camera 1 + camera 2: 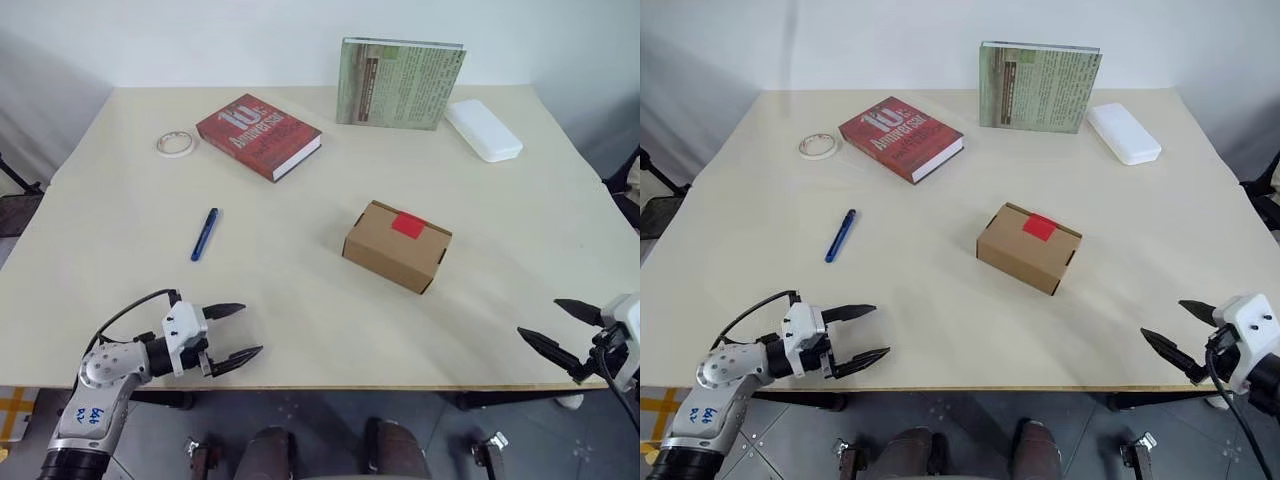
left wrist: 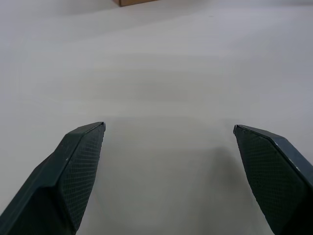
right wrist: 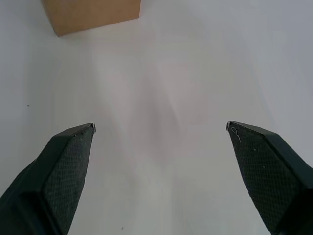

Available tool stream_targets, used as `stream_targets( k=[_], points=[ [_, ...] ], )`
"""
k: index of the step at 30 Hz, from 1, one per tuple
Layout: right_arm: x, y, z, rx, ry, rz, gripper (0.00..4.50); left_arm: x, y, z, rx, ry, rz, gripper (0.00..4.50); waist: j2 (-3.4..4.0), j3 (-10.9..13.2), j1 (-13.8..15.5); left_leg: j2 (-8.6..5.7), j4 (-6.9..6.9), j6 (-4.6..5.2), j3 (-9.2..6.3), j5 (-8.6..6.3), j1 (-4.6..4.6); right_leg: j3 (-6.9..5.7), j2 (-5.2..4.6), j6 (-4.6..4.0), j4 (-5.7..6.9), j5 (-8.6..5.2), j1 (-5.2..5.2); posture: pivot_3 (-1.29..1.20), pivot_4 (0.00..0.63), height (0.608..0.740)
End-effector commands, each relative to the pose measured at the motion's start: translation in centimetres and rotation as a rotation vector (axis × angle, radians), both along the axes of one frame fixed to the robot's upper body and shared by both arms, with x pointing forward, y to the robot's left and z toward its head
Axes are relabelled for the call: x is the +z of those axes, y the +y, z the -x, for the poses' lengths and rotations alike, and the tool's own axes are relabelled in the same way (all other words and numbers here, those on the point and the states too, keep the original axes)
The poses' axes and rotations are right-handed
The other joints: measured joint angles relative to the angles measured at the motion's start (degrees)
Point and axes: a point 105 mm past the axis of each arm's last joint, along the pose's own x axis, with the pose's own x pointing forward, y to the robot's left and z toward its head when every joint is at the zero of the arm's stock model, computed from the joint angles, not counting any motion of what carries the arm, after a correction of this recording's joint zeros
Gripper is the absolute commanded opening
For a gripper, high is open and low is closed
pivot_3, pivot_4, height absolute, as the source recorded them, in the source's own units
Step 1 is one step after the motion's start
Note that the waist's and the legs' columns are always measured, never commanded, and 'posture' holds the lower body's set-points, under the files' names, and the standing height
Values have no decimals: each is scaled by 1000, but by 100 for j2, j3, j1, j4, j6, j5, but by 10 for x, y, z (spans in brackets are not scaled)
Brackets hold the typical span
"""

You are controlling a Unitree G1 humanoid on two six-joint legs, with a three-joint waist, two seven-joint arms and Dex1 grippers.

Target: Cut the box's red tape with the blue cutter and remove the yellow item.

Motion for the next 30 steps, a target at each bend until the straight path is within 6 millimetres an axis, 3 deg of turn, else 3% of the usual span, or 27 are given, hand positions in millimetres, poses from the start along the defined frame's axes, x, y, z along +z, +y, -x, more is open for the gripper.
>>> stream_targets(
  k=[1, 4, 17, 18, 21, 30],
  points=[
    [7, 0, -4, 8, -5, 8, 4500, 3, -4, -5, 17, -22, 11, 4463, 0, 0, 15, 0, 1, 0, 1, 0, 0, 0, 0, 0, 0, 0, 0, 0, 150, 740],
    [6, 0, -8, -11, 6, -13, 4500, -2, -9, -6, 26, 55, 12, 4463, 0, 0, 40, 0, 3, 1, 1, -1, 0, 1, 0, 0, 1, 0, 0, 0, 150, 740],
    [2, 3, -10, -72, -3, 0, 4500, 10, -20, -23, 21, 26, 31, 4463, 0, 0, 81, -1, 7, 0, 2, 0, -1, 2, 1, 0, 4, 0, 0, 0, 150, 740],
    [3, 4, -11, -72, -18, 4, 4500, 11, -19, -27, 35, 10, 29, 4288, 0, 0, 78, -1, 7, 0, 2, 0, -1, 2, 2, 0, 4, 0, -1, 0, 150, 740],
    [10, 5, -15, -103, -72, -24, 3888, 13, -22, -37, 56, 16, 37, 3609, -3, 2, 77, -1, 7, 0, 2, 0, -2, 2, 2, 0, 4, 0, -1, 0, 150, 740],
    [13, 16, -35, -195, -114, -24, 671, 13, -49, -84, 77, -11, 7, 671, -8, 4, 83, -3, 16, 0, 3, 0, -4, 3, 3, 2, 9, 2, -1, 0, 150, 740]
  ],
)
